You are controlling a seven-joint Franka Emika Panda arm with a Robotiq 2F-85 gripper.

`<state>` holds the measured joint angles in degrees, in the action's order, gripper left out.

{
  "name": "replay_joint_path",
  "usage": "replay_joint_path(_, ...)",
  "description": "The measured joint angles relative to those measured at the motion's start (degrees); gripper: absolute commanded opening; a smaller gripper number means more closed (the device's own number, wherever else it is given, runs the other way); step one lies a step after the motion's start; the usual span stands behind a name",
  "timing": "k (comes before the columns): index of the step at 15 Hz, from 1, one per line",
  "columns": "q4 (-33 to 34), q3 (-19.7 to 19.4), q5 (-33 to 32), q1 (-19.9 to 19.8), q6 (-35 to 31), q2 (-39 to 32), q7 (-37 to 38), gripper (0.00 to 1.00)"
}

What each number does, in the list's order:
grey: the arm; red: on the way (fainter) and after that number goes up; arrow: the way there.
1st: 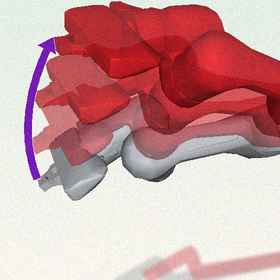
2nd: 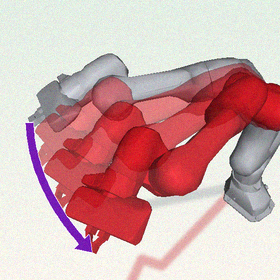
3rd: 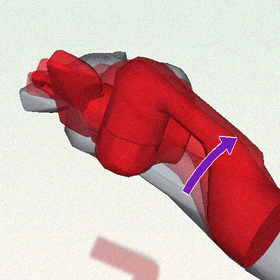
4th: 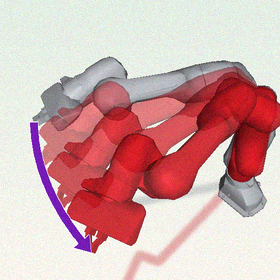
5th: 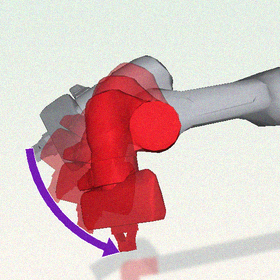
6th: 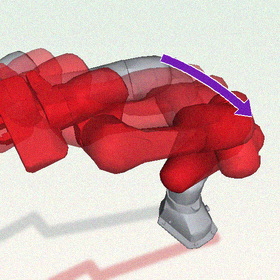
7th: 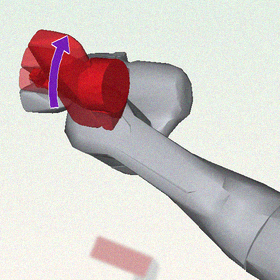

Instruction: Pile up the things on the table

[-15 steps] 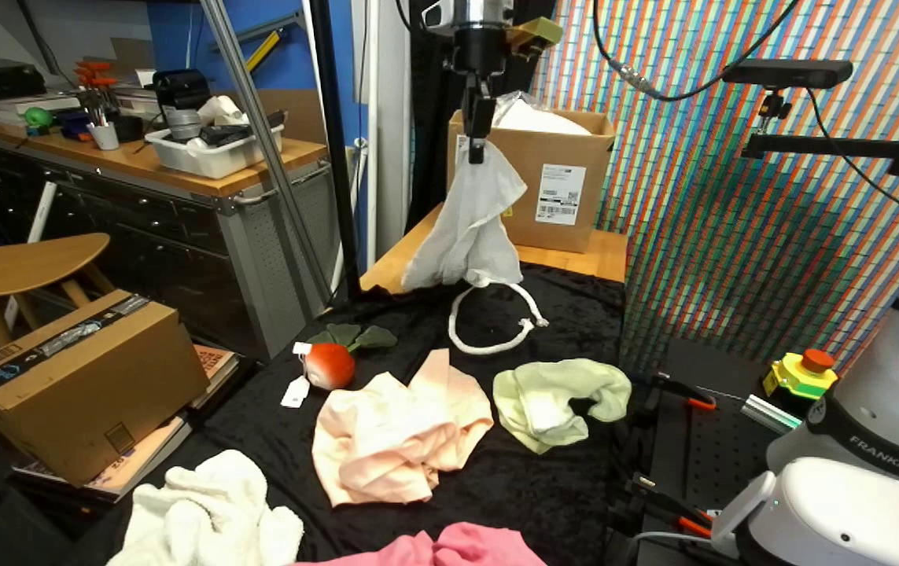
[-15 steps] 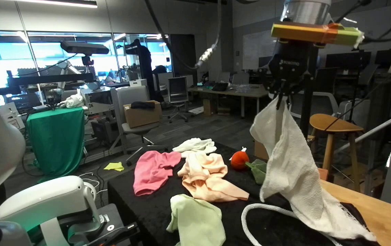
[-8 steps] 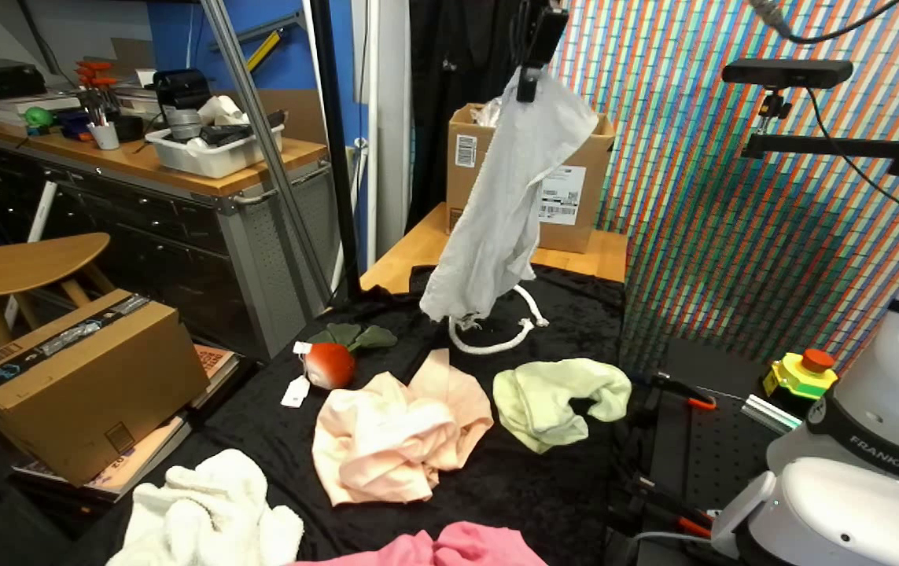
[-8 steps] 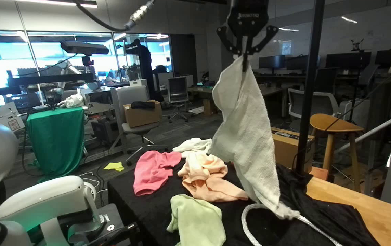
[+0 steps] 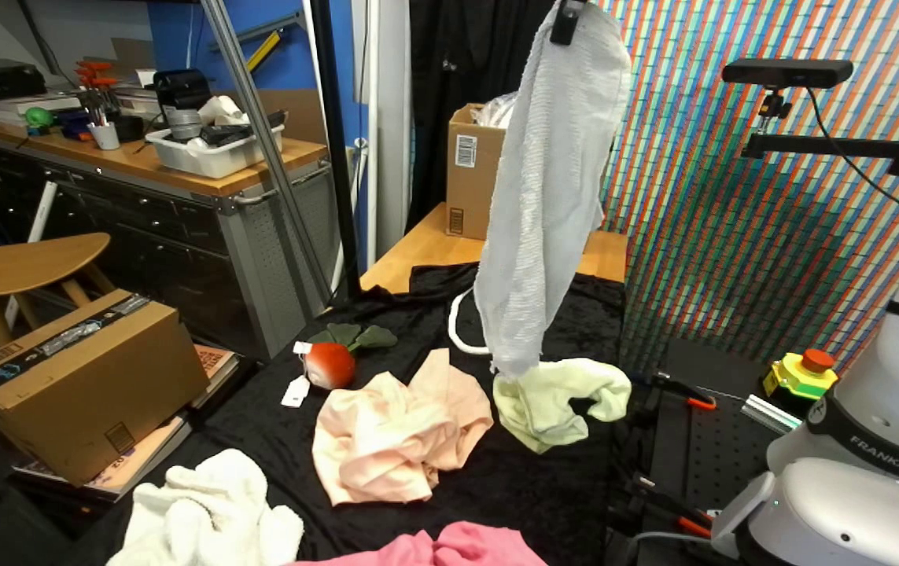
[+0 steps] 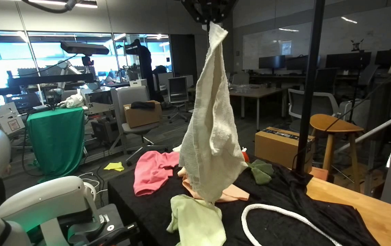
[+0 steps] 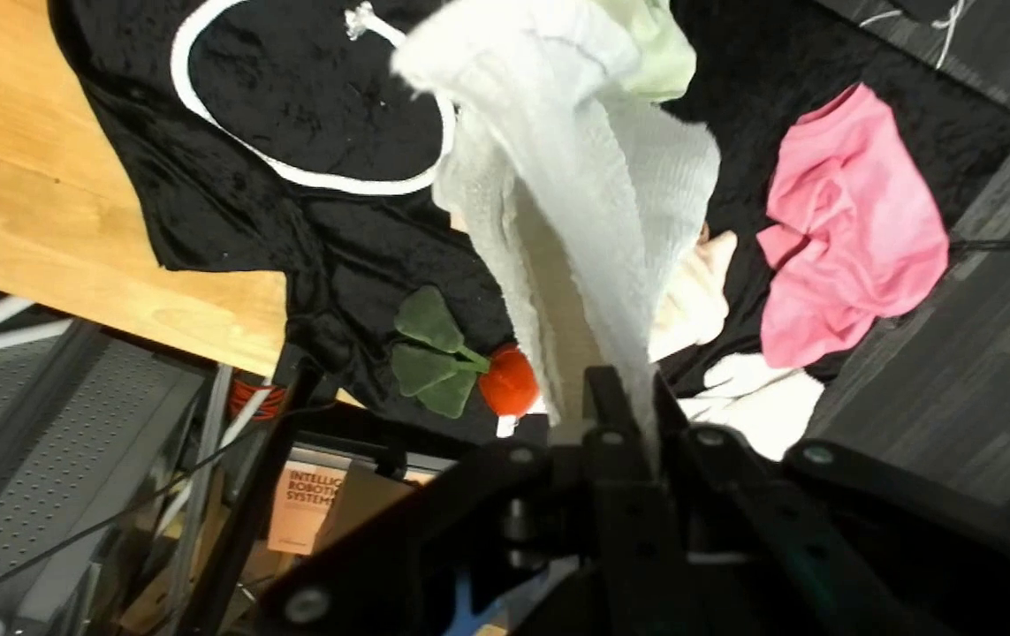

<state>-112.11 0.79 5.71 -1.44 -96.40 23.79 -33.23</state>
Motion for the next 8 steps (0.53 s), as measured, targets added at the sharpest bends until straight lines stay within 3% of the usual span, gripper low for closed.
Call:
replay_joint_path(5,-4.2,0.2,-6.0,0.3,-11.3,-2.8,14.6,0.06)
replay_joint_path(8,-5.2,0.1,-10.1,-0.1,-13.9,-5.6,22.2,0.05)
